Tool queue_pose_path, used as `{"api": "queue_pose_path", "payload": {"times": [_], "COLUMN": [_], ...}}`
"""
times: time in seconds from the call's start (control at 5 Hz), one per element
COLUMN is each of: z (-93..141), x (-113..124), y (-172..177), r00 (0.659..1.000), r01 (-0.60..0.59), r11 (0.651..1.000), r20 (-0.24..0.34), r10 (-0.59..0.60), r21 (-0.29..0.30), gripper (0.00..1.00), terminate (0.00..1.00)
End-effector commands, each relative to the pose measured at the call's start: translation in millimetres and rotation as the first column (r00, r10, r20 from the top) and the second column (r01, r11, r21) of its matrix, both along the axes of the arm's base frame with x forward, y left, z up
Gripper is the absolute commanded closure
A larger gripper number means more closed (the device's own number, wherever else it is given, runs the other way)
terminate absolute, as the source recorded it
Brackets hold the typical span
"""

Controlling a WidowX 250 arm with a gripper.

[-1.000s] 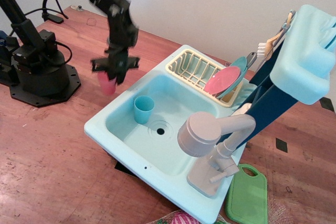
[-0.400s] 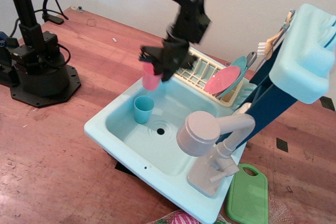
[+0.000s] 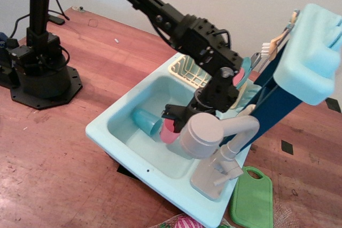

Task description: Put cup from anywhere into sink

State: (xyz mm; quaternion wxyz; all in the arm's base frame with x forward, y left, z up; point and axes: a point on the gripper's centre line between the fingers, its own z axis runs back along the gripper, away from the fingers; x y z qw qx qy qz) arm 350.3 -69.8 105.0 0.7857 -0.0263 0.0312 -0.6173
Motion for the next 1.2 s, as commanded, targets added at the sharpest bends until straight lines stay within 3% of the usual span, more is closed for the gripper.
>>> {"api": "queue_pose_path", "payload": {"times": [0.0, 0.4, 0.6, 0.8, 1.0], "z": [10.1, 39.7, 91.4, 135.4, 126.0], "x": [-12.9, -22.5, -31.4, -55.0, -85.5], "y": [3.5, 24.1, 60.5, 80.1, 81.2], "r00": [0.999, 0.99, 0.976, 0.961, 0.96], "r01": [-0.016, -0.072, -0.098, -0.177, -0.214], "r11": [0.999, 0.997, 0.99, 0.97, 0.965], "r20": [0.042, 0.117, 0.204, 0.243, 0.215], "r10": [0.018, 0.073, 0.076, 0.134, 0.179], "r21": [-0.043, -0.009, 0.1, 0.165, 0.154], "gripper": [0.0, 0.0, 0.0, 0.0, 0.0], "terminate": [0.0, 0.0, 0.0, 0.0, 1.0]}}
